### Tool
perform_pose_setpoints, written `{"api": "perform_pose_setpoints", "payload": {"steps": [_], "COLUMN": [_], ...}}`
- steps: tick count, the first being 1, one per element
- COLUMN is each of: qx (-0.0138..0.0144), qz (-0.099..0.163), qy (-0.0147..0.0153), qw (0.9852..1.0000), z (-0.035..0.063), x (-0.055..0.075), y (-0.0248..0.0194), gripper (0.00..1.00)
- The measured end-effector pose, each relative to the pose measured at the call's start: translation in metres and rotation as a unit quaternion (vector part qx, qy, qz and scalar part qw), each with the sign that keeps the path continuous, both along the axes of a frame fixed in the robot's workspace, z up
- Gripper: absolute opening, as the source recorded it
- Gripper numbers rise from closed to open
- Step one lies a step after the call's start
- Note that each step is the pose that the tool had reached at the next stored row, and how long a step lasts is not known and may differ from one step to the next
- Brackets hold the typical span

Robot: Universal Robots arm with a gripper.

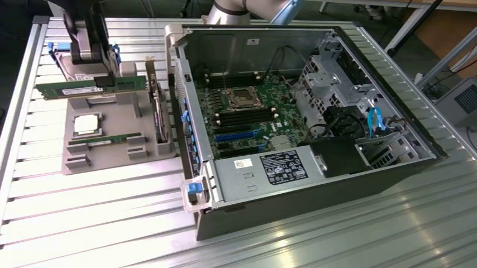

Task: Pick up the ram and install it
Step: 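Pick up the ram and move it above insertion slot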

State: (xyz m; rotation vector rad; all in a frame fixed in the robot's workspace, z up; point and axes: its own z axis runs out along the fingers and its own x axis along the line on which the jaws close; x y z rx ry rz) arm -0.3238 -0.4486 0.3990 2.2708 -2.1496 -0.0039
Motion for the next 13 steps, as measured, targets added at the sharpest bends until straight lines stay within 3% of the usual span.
{"api": "perform_pose_setpoints", "payload": {"steps": [13], "qx": [0.0], "qz": [0.0], "qy": [0.0022], "qw": [1.0], "z": [-0.0004], "x": [0.022], "y": [0.0], "gripper": [0.12]}}
